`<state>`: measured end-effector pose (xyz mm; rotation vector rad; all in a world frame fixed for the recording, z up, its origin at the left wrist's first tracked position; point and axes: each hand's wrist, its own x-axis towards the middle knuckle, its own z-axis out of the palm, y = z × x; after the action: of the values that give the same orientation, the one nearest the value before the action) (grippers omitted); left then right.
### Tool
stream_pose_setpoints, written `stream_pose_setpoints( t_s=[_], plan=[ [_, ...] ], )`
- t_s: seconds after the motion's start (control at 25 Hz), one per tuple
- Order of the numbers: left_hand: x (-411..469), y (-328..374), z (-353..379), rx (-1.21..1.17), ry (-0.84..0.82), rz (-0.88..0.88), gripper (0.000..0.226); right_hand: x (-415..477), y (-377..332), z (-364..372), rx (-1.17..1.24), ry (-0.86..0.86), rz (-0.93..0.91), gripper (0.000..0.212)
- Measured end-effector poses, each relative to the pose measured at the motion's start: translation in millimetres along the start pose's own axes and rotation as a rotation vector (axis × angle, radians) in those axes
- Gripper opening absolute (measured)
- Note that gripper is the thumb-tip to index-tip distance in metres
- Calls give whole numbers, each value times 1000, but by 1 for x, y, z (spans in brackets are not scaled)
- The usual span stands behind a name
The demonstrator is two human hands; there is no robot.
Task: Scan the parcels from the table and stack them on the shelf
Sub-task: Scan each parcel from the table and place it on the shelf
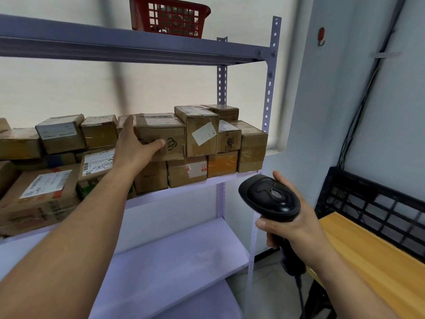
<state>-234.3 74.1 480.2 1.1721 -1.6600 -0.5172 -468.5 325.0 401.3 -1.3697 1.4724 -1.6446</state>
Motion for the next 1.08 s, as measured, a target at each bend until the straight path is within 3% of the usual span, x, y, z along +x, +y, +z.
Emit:
stream_pose_setpoints(
  t_s=[0.24,0.48,0.68,1.08],
  plan=[
    [-79,12,14,156,187,222,80,-29,-2,-23,30,18,-16,97],
    [-208,36,89,168,-50,305,64,-92,-2,-77,27,44,-4,100],
    [-310,73,146,100,-250,232,75,-163,-4,-141,9,94,49,102],
    [-460,180,238,-16,-439,338,65,-300,-16,-276,-98,319,77,101]
  ],
)
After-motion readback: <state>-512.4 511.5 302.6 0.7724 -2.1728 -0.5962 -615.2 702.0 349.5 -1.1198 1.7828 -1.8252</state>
